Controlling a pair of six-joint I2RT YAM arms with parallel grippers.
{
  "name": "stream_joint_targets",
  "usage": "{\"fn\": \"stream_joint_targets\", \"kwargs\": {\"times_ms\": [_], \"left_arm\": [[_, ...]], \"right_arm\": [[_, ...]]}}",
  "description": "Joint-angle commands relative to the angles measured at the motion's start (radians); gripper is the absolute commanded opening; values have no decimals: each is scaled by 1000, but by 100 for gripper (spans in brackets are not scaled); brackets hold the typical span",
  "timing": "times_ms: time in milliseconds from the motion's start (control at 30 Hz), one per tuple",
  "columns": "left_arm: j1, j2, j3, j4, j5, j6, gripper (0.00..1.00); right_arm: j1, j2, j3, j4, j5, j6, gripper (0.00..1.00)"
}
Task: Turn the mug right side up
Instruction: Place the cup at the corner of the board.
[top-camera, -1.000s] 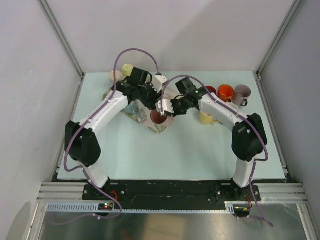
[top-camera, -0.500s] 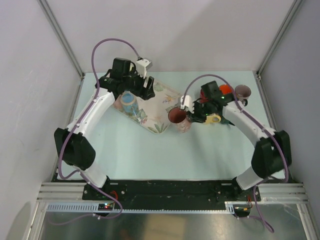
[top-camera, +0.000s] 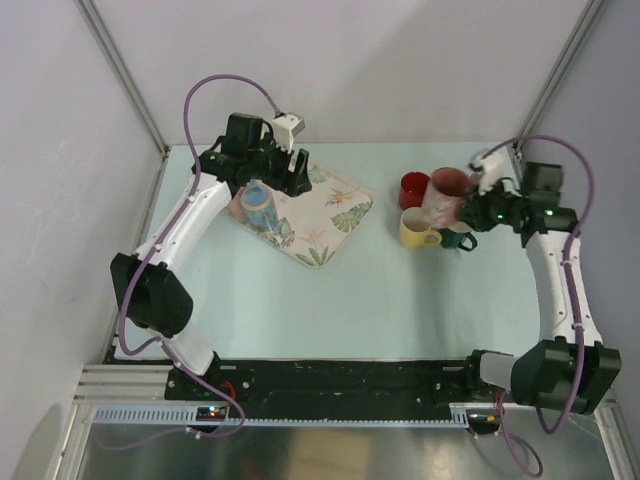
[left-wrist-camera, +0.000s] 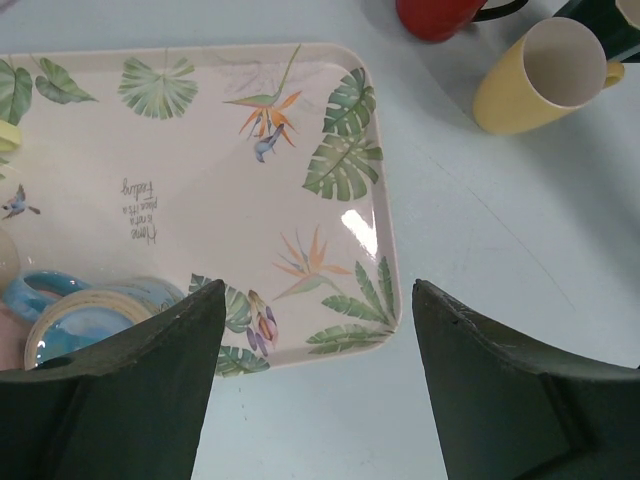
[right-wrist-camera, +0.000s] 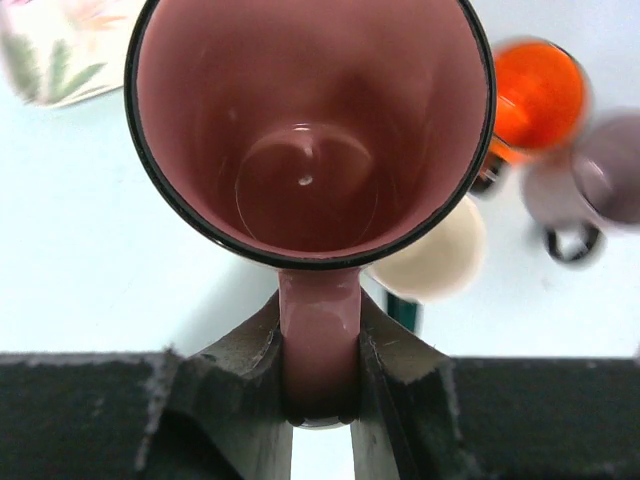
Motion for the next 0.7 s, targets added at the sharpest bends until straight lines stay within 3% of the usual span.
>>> {"fn": "stream_joint_targets", "kwargs": {"times_ms": [0,167,300,667], "left_arm": [[1,-9,35,19,14,-24,79],[1,-19,14,18,25,-33,79],[1,-22,15,19,28,-33,79],[1,-58,-28,18,13,-17,78]], "right_arm": [[-204,-64,13,116,-38,123,0],[-420,-35,12,190,-19,159,0],[-516,11,-17,249,6,148,0],[-531,154,-130,332,13,-132,0]]}}
